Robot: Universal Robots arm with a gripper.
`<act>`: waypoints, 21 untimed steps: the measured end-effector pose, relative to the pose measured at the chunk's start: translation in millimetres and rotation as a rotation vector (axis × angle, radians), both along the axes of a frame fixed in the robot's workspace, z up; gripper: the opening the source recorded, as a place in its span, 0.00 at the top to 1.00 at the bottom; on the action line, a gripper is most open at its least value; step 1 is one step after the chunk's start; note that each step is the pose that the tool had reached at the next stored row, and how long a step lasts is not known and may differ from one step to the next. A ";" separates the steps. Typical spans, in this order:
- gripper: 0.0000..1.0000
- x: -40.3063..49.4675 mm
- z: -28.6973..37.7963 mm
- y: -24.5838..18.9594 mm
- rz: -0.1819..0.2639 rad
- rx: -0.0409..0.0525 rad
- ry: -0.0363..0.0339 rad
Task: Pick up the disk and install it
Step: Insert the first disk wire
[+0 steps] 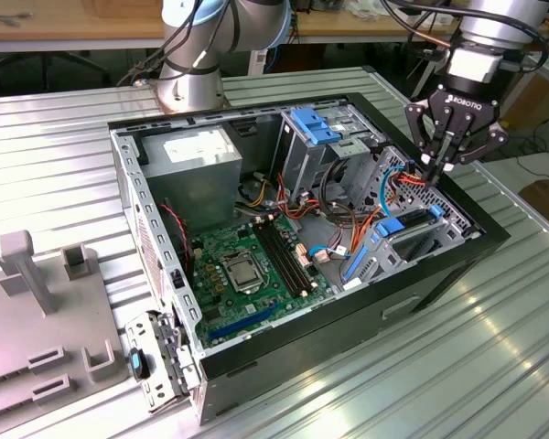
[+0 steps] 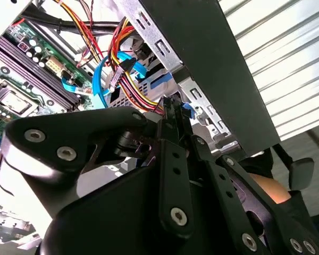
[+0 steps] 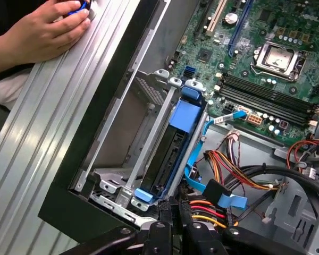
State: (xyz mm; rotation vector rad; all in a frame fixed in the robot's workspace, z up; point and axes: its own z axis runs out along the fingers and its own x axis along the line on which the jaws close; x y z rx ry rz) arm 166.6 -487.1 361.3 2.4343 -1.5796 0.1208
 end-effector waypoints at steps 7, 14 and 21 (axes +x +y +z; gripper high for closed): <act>0.83 -4.7 0.0 -3.3 0.000 0.0425 -0.0180; 0.83 -4.8 -0.9 -3.3 -0.070 0.0418 -0.0210; 0.83 -4.8 -2.8 -3.3 -0.146 0.0411 -0.0265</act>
